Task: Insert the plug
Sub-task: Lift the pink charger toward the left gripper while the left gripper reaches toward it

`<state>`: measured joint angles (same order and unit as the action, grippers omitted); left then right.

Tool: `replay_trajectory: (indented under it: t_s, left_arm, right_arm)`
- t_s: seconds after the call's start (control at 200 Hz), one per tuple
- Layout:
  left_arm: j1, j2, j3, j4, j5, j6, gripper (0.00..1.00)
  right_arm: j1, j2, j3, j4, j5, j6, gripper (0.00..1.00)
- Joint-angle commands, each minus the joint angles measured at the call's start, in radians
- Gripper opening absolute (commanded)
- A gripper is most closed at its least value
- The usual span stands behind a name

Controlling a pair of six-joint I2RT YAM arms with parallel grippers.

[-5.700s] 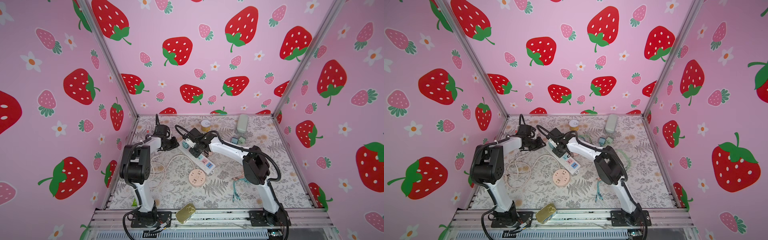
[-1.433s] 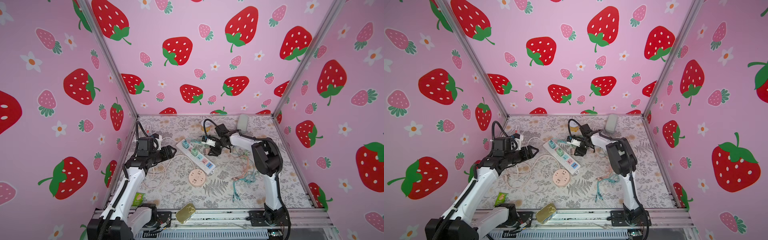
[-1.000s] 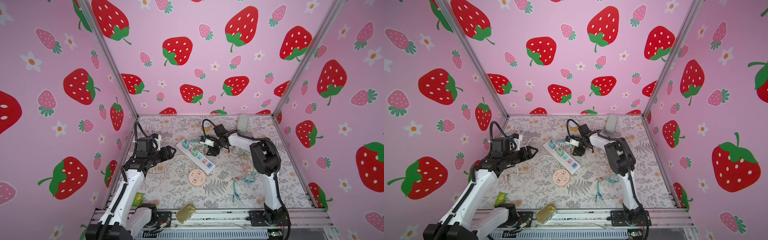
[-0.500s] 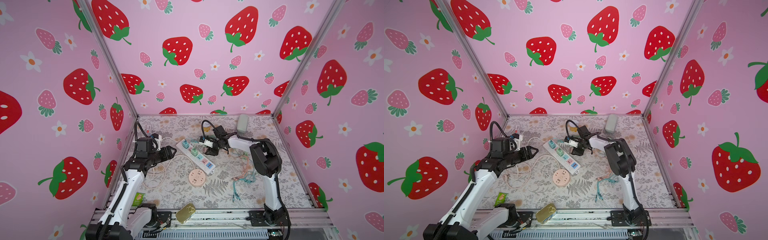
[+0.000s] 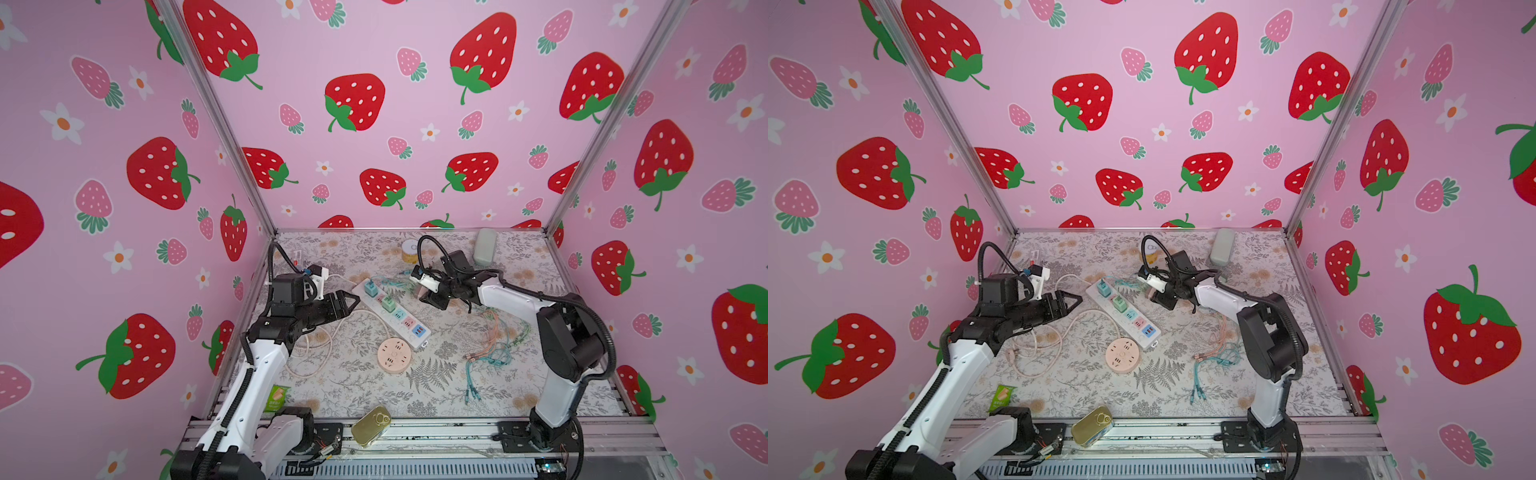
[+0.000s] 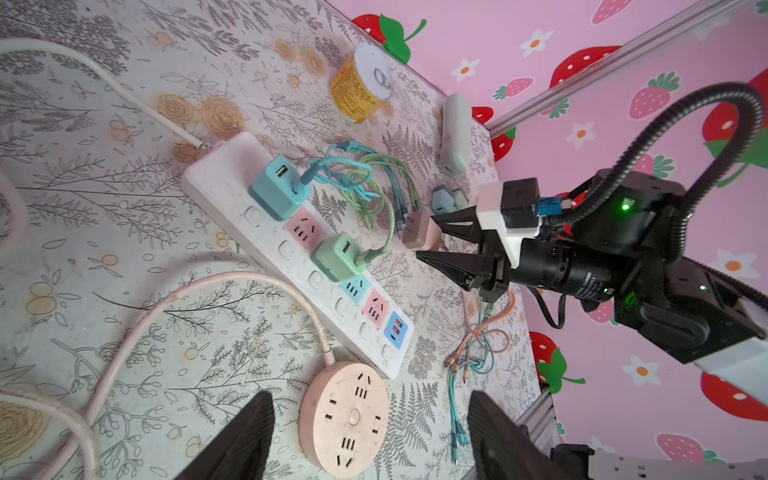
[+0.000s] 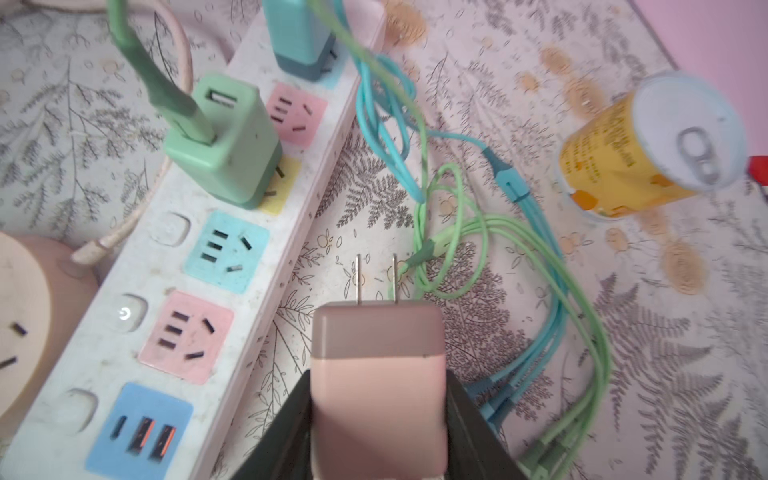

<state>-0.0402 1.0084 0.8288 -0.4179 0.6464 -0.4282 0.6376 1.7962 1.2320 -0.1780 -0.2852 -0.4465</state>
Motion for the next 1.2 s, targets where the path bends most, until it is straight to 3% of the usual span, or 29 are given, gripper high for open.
replay_trajectory:
  t_s: [0.0, 0.145, 0.365, 0.755, 1.195]
  left_arm:
    - [-0.012, 0.013, 0.037, 0.071, 0.121, -0.015, 0.77]
    - [-0.052, 0.053, 0.063, 0.130, 0.208, -0.028, 0.77]
    - [-0.132, 0.122, 0.131, 0.150, 0.243, -0.026, 0.80]
    - [-0.236, 0.208, 0.186, 0.266, 0.266, -0.117, 0.88]
    - [-0.309, 0.286, 0.235, 0.291, 0.296, -0.132, 0.75]
  right_arm:
    - [0.002, -0.080, -0.042, 0.050, 0.013, 0.029, 0.35]
    - [0.002, -0.200, -0.122, 0.116, -0.032, 0.037, 0.34]
    - [0.006, -0.349, -0.205, 0.198, -0.113, 0.071, 0.34]
    - [0.053, -0.441, -0.227, 0.234, -0.186, 0.092, 0.34]
    - [0.126, -0.442, -0.180, 0.224, -0.196, 0.072, 0.35]
